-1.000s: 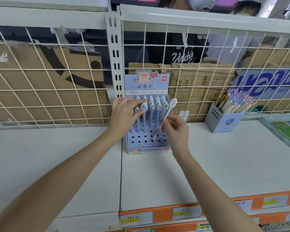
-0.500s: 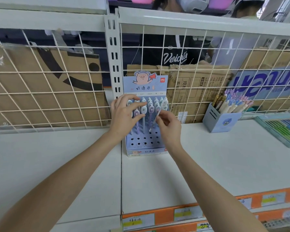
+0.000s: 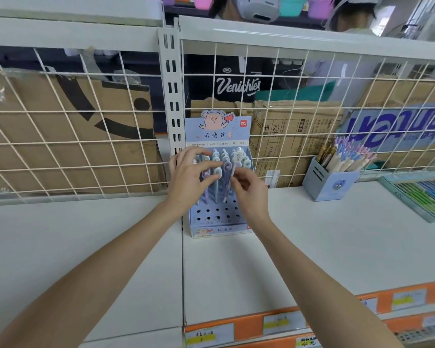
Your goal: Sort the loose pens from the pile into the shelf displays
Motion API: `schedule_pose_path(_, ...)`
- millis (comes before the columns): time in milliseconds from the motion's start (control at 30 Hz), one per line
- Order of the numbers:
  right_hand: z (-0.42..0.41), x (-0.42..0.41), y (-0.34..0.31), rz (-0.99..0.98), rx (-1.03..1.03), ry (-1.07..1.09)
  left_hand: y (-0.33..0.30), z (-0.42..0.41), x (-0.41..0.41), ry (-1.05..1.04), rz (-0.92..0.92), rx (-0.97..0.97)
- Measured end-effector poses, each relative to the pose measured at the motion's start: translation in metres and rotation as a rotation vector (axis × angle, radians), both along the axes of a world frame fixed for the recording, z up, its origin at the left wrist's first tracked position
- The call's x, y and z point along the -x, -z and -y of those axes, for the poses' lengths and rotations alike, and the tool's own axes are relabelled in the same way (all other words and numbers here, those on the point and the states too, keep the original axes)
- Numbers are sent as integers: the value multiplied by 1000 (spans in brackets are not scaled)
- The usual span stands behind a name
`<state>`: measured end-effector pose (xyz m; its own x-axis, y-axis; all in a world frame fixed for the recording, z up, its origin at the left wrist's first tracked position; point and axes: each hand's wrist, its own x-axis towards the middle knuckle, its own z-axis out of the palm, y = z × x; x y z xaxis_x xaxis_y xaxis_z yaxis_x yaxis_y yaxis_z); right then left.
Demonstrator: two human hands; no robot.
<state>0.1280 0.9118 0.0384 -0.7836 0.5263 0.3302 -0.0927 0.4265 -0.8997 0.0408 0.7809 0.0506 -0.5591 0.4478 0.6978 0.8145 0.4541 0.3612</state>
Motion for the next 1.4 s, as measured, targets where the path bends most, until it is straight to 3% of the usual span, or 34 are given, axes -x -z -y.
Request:
schedule_pose_path(333,-1,-1,4,69,-79,-31,-16,-6,-6,62,71,-72)
schedule_pose_path(533,0,-1,1,120,-125,-49,-18,-11,-4,109,-22,7)
schedule_pose_path(767,2,1,5,171,-191,-69,-19,-12,-4,27,-120,12)
schedule_pose_path(1400,1,-2,6,251,-244,-92,-23,-17,-12,-13,-124,95)
